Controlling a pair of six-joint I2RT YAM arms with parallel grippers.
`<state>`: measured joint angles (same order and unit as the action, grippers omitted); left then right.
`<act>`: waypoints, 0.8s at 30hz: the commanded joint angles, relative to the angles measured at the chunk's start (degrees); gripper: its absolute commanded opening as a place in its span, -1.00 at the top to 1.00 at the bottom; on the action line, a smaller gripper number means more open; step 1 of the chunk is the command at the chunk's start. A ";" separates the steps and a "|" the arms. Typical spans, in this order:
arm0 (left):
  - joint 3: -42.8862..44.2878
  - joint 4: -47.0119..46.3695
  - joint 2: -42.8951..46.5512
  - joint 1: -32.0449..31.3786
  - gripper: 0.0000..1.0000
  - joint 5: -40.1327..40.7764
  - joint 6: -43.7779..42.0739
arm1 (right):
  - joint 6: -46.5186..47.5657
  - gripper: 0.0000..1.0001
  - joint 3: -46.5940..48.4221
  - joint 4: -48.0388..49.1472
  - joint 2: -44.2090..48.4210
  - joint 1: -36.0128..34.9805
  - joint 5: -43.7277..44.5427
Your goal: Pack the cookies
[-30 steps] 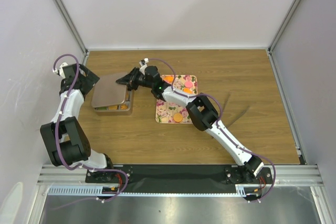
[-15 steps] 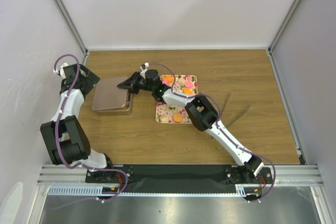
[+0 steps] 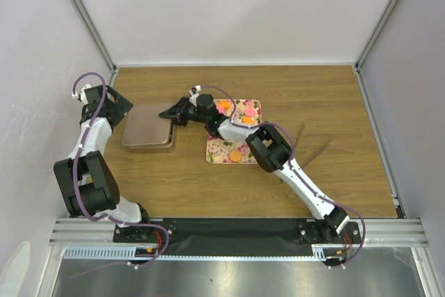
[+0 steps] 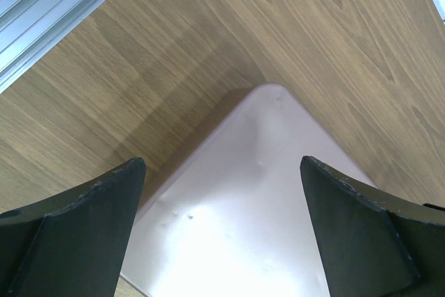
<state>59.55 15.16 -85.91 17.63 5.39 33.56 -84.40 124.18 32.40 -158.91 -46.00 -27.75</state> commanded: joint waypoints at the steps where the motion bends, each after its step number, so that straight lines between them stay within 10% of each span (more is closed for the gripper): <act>1: 1.18 -0.66 -0.22 0.21 -1.00 -0.29 0.28 | 0.20 0.50 -2.88 3.89 5.71 0.47 -0.47; 24: 1.01 -0.22 -3.21 -2.42 -1.00 1.03 0.19 | -0.85 0.41 -18.27 11.89 12.66 3.19 -1.26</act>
<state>59.55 15.55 -88.29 15.66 5.78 33.56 -85.12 106.76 40.69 -151.06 -43.44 -28.34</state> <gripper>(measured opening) 0.996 0.293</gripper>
